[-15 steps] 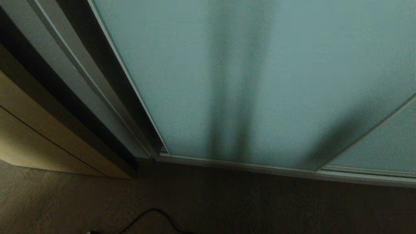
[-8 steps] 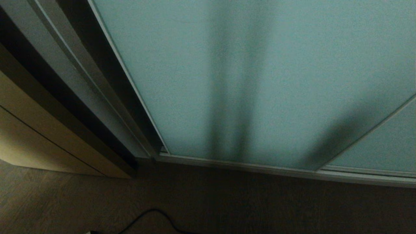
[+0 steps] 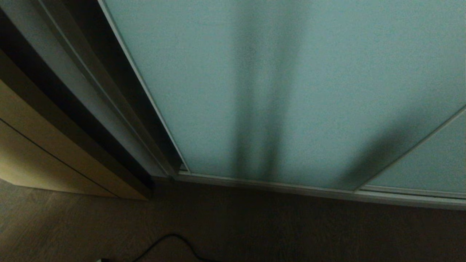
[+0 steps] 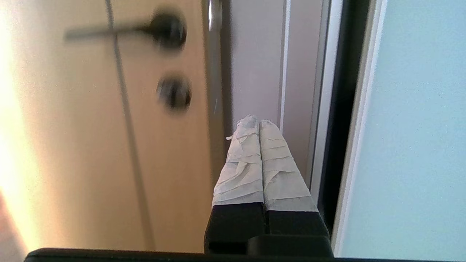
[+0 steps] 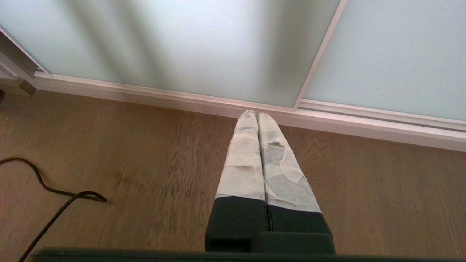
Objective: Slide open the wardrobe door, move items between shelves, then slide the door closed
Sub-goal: Open the door
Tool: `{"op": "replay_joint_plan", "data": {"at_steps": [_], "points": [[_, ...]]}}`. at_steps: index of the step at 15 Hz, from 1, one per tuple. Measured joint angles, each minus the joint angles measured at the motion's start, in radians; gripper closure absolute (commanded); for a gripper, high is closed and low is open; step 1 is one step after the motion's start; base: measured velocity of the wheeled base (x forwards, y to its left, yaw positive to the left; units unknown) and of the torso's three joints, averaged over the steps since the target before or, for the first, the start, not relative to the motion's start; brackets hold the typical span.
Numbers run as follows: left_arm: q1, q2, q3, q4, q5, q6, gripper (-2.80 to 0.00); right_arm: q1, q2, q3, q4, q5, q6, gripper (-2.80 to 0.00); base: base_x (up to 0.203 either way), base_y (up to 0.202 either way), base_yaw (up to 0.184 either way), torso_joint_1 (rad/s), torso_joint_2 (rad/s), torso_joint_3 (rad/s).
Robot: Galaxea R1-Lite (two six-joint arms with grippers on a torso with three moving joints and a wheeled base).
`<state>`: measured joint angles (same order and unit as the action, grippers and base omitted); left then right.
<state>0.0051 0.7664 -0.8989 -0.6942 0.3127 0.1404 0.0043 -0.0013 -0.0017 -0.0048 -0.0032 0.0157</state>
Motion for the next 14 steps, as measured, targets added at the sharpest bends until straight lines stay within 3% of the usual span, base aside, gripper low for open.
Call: {"op": "replay_joint_plan", "data": {"at_steps": [2, 4, 7, 14], "points": [[-0.001, 0.122, -0.039, -0.153, 0.010, -0.003, 0.00, 0.000, 0.000, 0.000, 0.001, 0.000, 0.000, 0.00, 0.000, 0.000, 0.000, 0.000, 0.00, 0.000], [-0.029, 0.208, -0.073, -0.221, -0.001, -0.018, 0.00, 0.000, 0.000, 0.000, 0.000, 0.000, 0.001, 0.00, 0.000, 0.000, 0.000, 0.000, 0.00, 0.000], [-0.078, 0.308, -0.137, -0.188, -0.014, -0.049, 0.00, 0.000, 0.000, 0.000, 0.000, 0.000, 0.000, 0.00, 0.000, 0.000, 0.000, 0.000, 0.00, 0.000], [-0.090, 0.512, -0.274, -0.179, -0.022, -0.074, 0.00, 0.000, 0.000, 0.000, 0.000, 0.000, 0.000, 0.00, 0.000, 0.000, 0.000, 0.000, 0.00, 0.000]]}}
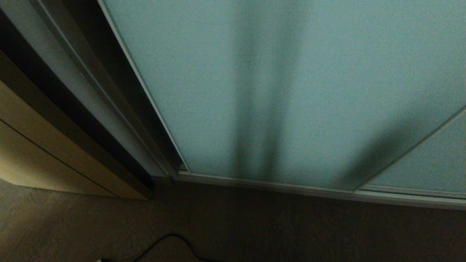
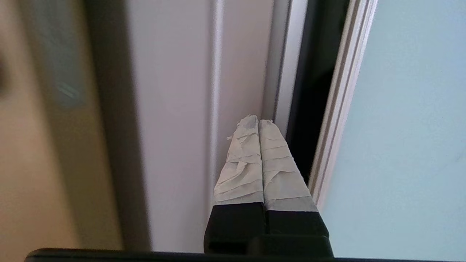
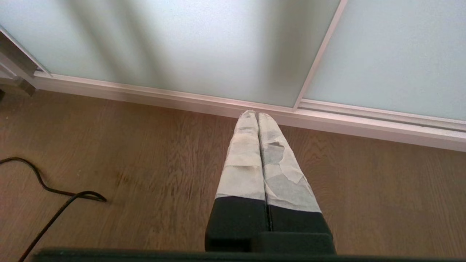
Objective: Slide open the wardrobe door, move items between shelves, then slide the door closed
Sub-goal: Open the door
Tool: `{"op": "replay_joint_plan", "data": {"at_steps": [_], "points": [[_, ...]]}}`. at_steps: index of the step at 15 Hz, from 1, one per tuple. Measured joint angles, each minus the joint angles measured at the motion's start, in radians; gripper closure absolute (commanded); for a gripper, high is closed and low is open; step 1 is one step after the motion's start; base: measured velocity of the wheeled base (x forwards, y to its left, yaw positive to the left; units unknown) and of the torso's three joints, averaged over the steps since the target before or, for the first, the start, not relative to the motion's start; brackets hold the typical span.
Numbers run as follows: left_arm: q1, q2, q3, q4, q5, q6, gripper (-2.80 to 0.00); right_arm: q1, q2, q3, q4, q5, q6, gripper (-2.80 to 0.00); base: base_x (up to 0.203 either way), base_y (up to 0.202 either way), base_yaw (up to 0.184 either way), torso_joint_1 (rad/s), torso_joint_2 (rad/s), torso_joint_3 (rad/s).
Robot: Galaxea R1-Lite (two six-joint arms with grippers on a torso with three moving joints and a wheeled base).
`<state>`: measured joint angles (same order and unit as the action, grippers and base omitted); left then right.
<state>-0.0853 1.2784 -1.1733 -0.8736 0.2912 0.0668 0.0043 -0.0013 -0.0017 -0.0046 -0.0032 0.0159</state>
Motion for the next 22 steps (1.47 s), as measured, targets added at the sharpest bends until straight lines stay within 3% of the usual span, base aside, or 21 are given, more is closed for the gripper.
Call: {"op": "replay_joint_plan", "data": {"at_steps": [3, 11, 22], "points": [[-0.005, 0.062, -0.023, 0.001, -0.025, -0.028, 0.00, 0.000, 0.000, 0.000, 0.000, 0.000, 0.001, 0.00, 0.000, 0.000, 0.000, 0.000, 0.00, 0.000], [-0.005, 0.227, -0.160, 0.001, -0.036, -0.031, 0.00, 0.000, 0.000, 0.000, 0.000, 0.000, 0.000, 0.00, 0.000, 0.000, 0.000, 0.000, 0.00, 0.000], [-0.003, 0.382, -0.294, 0.059, -0.155, -0.032, 0.00, 0.000, 0.000, 0.000, 0.000, 0.000, 0.000, 0.00, 0.000, 0.000, 0.000, 0.000, 0.00, 0.000]]}}
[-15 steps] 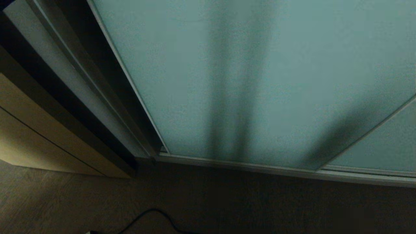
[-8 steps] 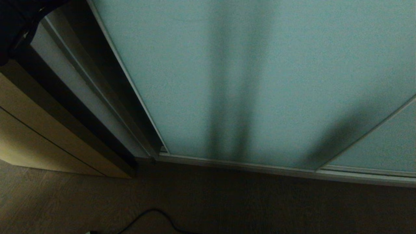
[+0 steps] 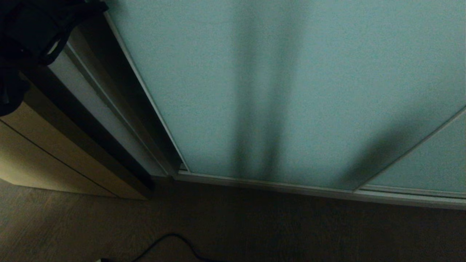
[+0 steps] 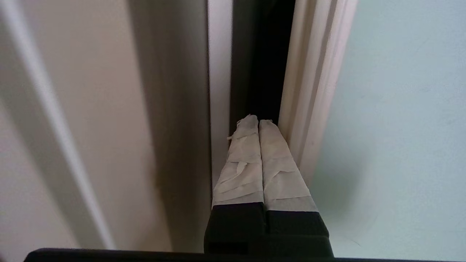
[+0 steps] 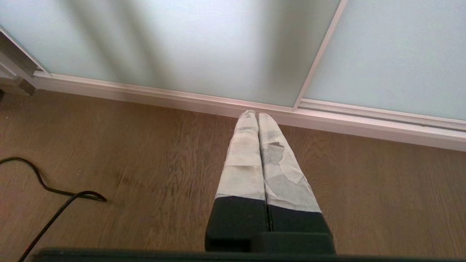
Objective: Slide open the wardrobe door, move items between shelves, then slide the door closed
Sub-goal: Open the door
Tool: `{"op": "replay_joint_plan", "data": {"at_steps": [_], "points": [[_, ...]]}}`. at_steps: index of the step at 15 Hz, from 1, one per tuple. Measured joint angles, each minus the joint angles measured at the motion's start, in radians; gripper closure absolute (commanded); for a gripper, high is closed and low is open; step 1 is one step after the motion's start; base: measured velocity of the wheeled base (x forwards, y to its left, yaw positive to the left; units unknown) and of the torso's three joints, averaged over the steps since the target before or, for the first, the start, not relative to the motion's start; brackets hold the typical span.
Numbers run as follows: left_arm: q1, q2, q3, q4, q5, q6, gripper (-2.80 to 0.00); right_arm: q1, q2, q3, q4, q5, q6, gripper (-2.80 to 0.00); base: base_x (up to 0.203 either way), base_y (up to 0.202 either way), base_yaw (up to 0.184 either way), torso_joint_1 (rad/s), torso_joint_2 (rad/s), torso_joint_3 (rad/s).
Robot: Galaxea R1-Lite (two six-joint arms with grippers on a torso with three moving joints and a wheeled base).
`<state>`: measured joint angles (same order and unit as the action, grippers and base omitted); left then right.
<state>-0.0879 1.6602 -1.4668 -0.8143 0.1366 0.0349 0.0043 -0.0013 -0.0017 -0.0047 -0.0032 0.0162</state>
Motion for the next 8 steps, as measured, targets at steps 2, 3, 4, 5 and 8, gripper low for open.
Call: {"op": "replay_joint_plan", "data": {"at_steps": [2, 3, 4, 5, 8], "points": [[0.007, 0.030, -0.034, 0.002, -0.004, 0.000, 0.00, 0.000, 0.000, 0.000, 0.000, 0.000, 0.000, 0.00, 0.000, 0.000, 0.000, 0.000, 0.00, 0.000], [0.010, 0.045, -0.056, 0.002, -0.004, 0.000, 0.00, 0.000, 0.000, 0.000, 0.000, 0.000, 0.000, 0.00, 0.000, 0.000, 0.000, 0.000, 0.00, 0.000], [0.013, 0.059, -0.078, 0.007, -0.006, 0.000, 0.00, 0.000, 0.000, 0.000, 0.000, 0.000, 0.000, 0.00, 0.000, 0.000, 0.000, 0.000, 0.00, 0.000], [0.013, 0.071, -0.095, 0.014, -0.010, 0.000, 0.00, 0.000, 0.000, 0.000, 0.000, 0.000, 0.000, 0.00, 0.000, 0.000, 0.000, 0.000, 0.00, 0.000], [0.012, 0.089, -0.114, 0.021, -0.033, 0.000, 0.00, 0.000, 0.000, 0.000, 0.000, 0.000, 0.000, 0.00, 0.000, 0.000, 0.000, 0.000, 0.00, 0.000]]}}
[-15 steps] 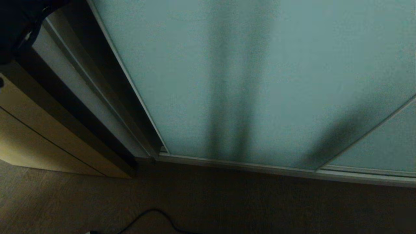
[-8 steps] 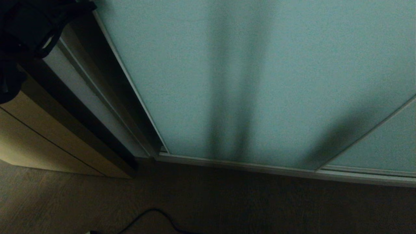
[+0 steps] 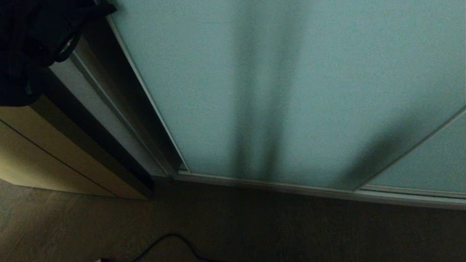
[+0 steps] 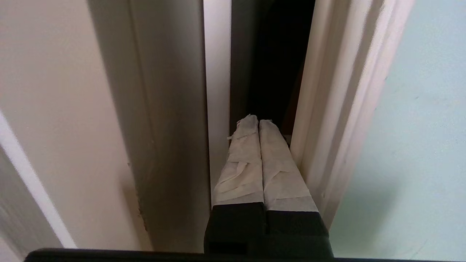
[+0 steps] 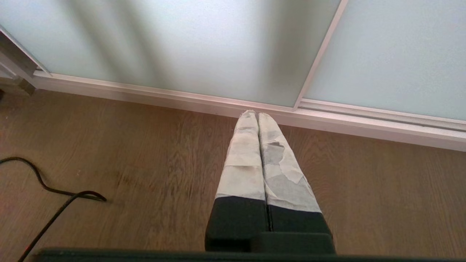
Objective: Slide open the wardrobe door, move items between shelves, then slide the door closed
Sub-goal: Open the door
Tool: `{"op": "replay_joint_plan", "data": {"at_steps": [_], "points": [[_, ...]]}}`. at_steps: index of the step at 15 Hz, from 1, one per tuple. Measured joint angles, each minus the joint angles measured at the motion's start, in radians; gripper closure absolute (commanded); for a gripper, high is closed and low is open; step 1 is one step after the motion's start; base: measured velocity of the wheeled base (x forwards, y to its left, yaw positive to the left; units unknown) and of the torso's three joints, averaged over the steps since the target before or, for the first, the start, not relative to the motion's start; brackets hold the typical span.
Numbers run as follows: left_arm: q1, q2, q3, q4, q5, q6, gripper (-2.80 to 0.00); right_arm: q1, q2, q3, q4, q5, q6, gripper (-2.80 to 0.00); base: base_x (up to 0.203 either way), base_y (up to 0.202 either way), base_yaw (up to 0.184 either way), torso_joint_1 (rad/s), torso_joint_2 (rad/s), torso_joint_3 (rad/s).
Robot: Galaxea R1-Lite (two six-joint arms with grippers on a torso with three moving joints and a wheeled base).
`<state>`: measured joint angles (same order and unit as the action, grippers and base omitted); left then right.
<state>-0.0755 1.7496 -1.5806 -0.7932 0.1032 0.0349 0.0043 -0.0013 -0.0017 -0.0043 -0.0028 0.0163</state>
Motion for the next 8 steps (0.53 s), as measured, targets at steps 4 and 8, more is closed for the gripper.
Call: {"op": "replay_joint_plan", "data": {"at_steps": [4, 8], "points": [[-0.041, 0.001, 0.010, -0.001, -0.015, 0.000, 0.00, 0.000, 0.000, 0.000, 0.000, 0.000, 0.000, 0.00, 0.000, 0.000, 0.000, 0.000, 0.00, 0.000], [-0.113, 0.002, 0.010, 0.005, -0.023, 0.000, 0.00, 0.000, 0.000, 0.000, 0.000, 0.000, -0.001, 0.00, 0.000, 0.000, 0.000, 0.000, 0.00, 0.000]]}}
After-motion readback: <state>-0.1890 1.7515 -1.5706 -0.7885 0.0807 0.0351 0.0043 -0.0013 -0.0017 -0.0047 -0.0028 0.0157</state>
